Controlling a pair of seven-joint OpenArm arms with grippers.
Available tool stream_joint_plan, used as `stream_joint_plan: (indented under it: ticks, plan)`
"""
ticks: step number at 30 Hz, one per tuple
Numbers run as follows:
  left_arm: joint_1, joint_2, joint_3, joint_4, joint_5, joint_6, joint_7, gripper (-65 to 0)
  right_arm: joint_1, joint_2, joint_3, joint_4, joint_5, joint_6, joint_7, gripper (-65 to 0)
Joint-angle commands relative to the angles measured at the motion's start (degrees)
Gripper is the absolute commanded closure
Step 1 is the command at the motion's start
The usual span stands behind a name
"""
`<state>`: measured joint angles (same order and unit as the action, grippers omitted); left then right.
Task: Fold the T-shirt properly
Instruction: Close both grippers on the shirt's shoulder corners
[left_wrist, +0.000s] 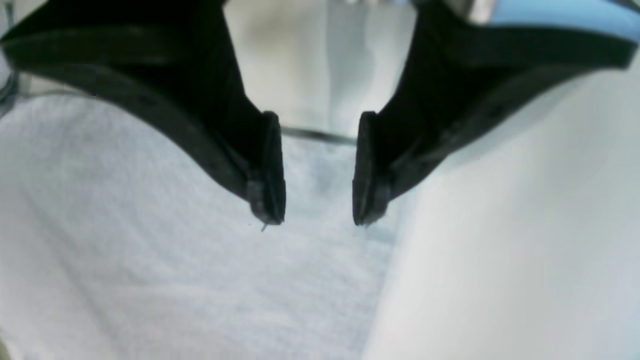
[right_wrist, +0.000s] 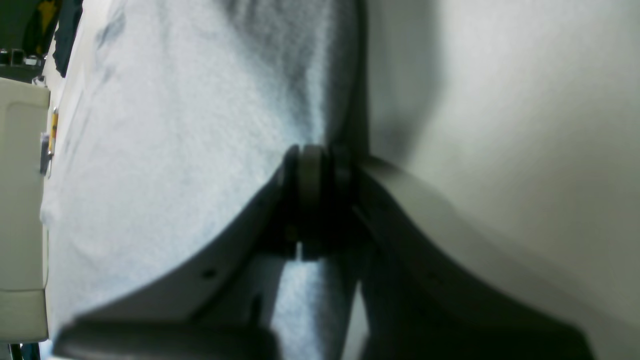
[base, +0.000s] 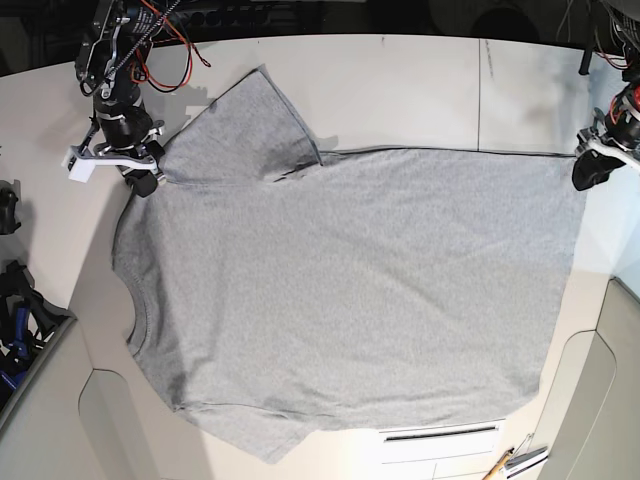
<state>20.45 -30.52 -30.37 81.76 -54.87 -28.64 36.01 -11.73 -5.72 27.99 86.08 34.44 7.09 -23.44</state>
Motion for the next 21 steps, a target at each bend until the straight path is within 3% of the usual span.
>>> stream_joint_plan:
  ticks: [1, 5, 14, 21]
  plan:
    - [-1.44, -1.99, -0.52, -1.2, -1.05, -0.24, -0.85, -26.1, -0.07, 0.15, 0.0, 0.31, -1.01, -0.66, -1.03, 0.0]
    - [-6.36, -4.5, -0.52, -8.94, -2.16, -0.26, 1.05, -30.2, -0.09, 0.15, 0.0, 0.31, -1.01, -0.66, -1.03, 0.0]
    - [-11.54, -7.26, -0.52, -24.72, -4.7, -0.28, 3.72, -30.2, -0.07, 0.15, 0.0, 0.31, -0.98, -0.66, -1.03, 0.0]
    - [-10.86, -7.23, -0.39, -26.25, -11.5, -3.63, 12.66, -30.2, -0.09, 0.11, 0.02, 0.33, -1.05, -0.66, -1.03, 0.0]
